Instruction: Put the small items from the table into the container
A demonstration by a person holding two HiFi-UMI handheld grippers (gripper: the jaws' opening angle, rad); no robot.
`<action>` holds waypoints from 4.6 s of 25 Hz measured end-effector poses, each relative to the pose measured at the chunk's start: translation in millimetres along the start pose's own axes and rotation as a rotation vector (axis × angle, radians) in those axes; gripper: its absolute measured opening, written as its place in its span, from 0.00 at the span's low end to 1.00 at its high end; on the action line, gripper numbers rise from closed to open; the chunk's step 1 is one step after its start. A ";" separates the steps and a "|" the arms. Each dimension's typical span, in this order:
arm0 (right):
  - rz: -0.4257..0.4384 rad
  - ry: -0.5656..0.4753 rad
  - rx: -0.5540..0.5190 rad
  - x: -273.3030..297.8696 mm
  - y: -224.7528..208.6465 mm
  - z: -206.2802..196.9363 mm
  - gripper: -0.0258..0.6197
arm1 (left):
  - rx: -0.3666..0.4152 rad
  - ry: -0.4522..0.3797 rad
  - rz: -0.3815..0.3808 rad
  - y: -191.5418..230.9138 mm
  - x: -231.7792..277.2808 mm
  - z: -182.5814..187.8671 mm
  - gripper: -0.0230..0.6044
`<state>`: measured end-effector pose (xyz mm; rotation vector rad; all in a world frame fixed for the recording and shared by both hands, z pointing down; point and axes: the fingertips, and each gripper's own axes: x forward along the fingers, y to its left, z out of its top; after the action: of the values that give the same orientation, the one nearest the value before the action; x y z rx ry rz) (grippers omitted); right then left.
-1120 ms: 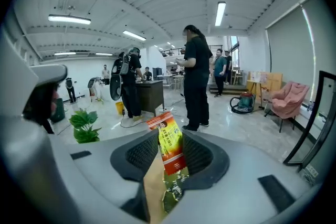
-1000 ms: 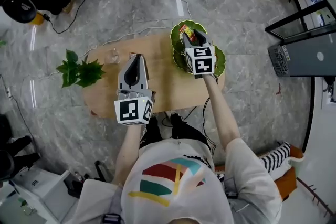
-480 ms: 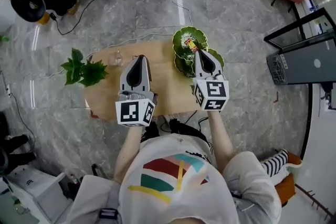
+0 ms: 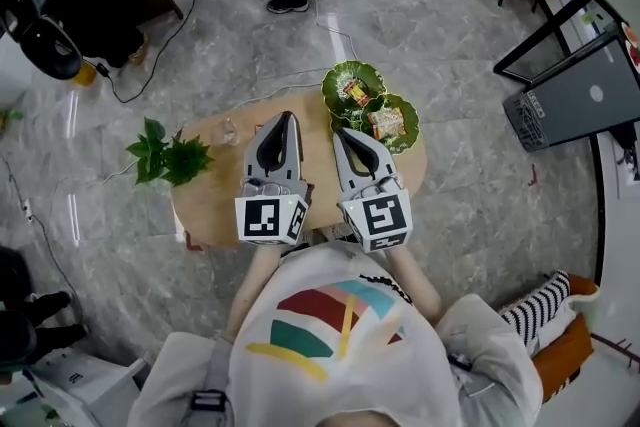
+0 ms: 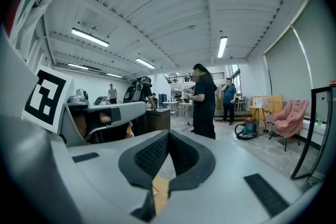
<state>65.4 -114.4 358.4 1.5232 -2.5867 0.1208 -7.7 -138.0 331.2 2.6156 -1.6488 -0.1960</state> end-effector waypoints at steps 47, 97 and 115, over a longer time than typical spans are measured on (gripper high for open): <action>0.310 0.579 -0.335 268.5 150.7 -432.6 0.43 | -0.116 0.291 0.577 209.4 -206.3 -260.7 0.05; -0.422 0.523 -0.100 66.7 -105.9 -355.7 0.08 | -0.046 0.391 -0.104 26.9 -5.9 -264.7 0.05; -0.141 0.454 0.195 21.8 5.1 -195.7 0.43 | -0.061 0.200 -0.139 3.6 4.7 -95.8 0.05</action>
<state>65.7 -103.7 555.2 1.5167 -2.1547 0.6396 3.5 -146.8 426.1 2.6080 -1.3787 0.0108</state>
